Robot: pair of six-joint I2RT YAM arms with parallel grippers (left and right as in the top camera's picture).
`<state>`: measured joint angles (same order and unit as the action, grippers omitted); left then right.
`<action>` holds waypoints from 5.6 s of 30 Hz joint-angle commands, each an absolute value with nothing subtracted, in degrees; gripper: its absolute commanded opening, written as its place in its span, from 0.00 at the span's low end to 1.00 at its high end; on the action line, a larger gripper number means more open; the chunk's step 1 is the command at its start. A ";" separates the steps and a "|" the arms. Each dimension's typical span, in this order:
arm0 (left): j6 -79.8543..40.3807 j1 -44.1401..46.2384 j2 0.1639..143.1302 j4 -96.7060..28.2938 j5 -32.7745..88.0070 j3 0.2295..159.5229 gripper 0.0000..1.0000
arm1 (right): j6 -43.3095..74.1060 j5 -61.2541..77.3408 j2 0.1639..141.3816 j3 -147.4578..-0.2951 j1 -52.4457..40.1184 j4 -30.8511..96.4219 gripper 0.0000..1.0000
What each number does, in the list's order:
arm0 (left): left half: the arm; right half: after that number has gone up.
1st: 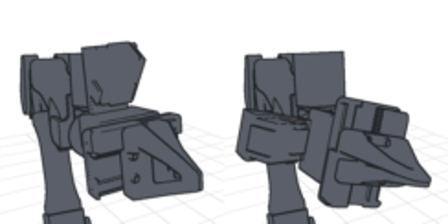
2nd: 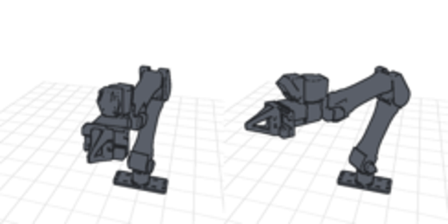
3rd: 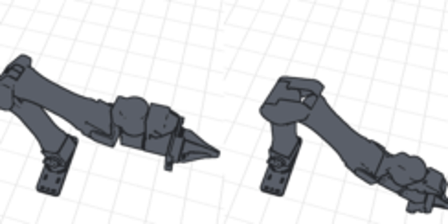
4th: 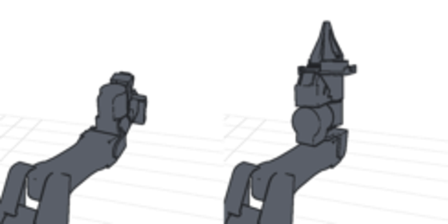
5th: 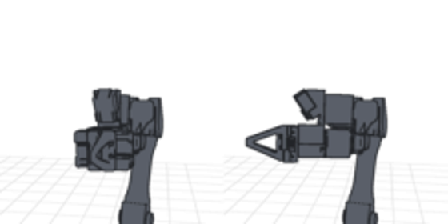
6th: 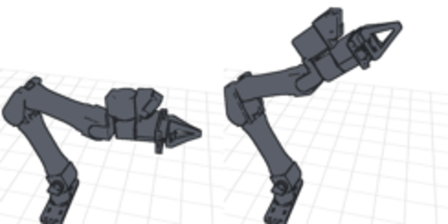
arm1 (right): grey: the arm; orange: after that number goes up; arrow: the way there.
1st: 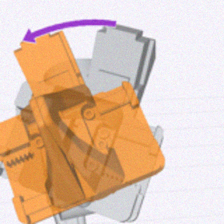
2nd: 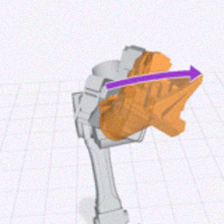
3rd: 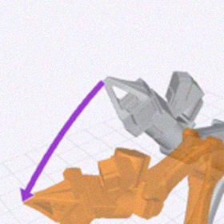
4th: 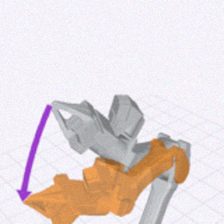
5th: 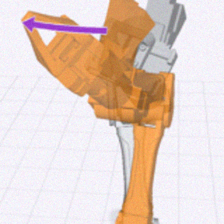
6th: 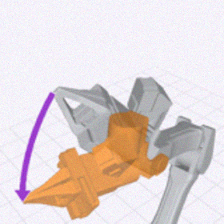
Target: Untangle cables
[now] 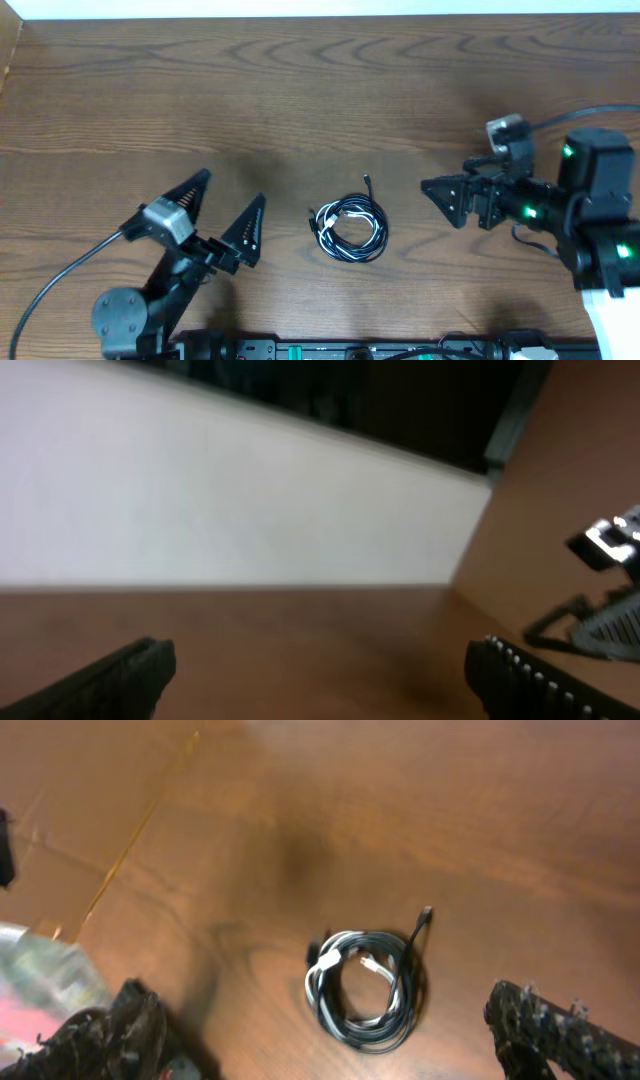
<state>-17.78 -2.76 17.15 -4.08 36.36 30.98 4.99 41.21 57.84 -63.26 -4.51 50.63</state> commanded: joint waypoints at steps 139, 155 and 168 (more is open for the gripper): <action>0.43 -2.37 48.97 -69.91 34.30 59.16 0.68 | 44.25 -28.38 66.98 -62.92 -34.52 45.19 0.27; 2.79 -2.37 48.95 -64.58 42.44 59.18 0.69 | 37.65 4.67 91.64 -62.48 -39.29 51.44 0.34; 2.76 -2.37 48.97 -64.14 42.44 59.18 0.70 | 61.23 5.37 106.02 -62.43 -46.04 41.82 0.38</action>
